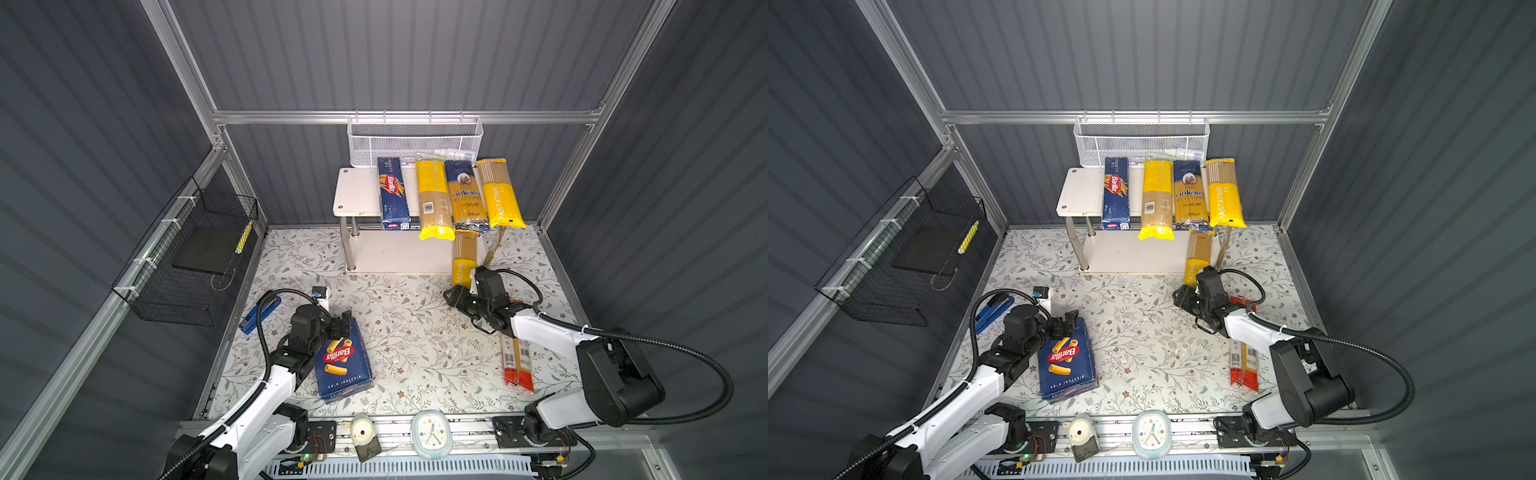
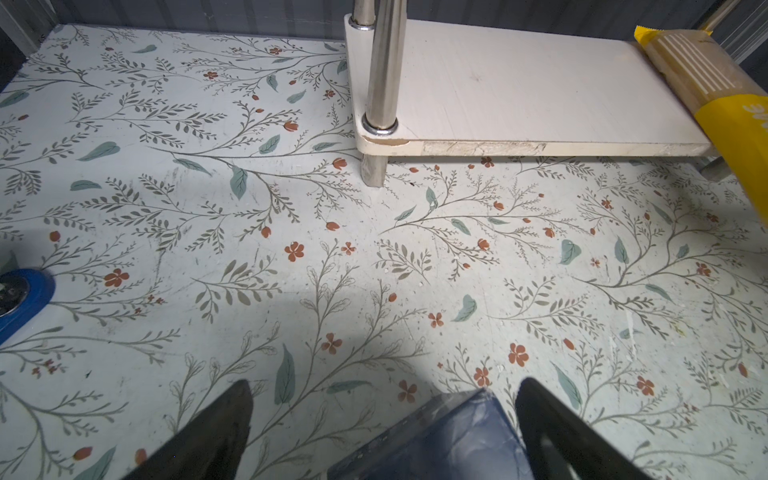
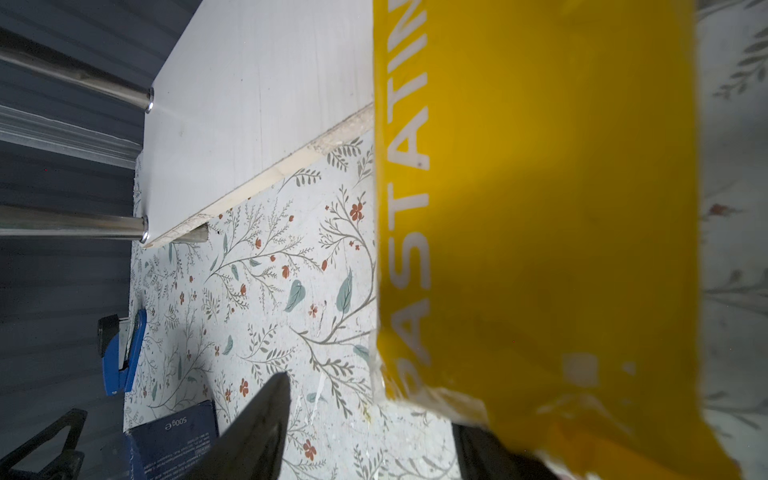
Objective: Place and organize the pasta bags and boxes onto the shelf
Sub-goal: 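Withdraw the right gripper from the shelf toward the red-and-white spaghetti bag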
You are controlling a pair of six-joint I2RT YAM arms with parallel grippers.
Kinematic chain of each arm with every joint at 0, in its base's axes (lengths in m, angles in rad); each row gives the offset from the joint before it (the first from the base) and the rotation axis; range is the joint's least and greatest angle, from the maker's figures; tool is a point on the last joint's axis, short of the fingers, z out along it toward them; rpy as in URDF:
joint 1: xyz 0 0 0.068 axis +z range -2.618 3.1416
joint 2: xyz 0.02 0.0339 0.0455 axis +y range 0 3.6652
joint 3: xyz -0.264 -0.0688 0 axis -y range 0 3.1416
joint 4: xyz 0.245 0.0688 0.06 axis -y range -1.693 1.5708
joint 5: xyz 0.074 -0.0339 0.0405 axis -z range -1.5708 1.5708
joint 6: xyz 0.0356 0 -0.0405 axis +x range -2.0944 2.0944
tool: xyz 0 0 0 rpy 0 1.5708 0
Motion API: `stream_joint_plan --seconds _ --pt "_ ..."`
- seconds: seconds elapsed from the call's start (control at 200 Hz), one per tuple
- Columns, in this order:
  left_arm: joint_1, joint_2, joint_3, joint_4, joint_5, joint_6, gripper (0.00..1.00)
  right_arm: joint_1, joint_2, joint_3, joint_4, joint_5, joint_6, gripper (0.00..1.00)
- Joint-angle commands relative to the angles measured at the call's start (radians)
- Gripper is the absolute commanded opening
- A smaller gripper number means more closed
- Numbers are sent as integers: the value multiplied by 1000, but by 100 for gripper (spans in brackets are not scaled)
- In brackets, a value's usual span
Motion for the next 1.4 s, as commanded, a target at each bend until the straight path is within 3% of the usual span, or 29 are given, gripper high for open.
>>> stream_joint_plan --seconds 0.0,0.505,0.845,1.02,1.175,1.396 --pt "-3 7 29 -1 -4 15 99 -30 16 44 35 21 -16 63" --pt "-3 10 30 -2 -3 15 100 -90 -29 66 -96 18 -80 70" --pt "-3 -3 24 2 2 17 99 -93 -339 -67 -305 181 -100 73" --pt "-3 7 27 3 15 22 100 -132 -476 -113 -409 287 -78 83" --pt "-3 -10 20 4 12 22 100 -216 -515 -156 -397 281 -59 86" --pt "-3 -42 5 4 1 17 100 -372 -418 -133 -380 137 -66 93"
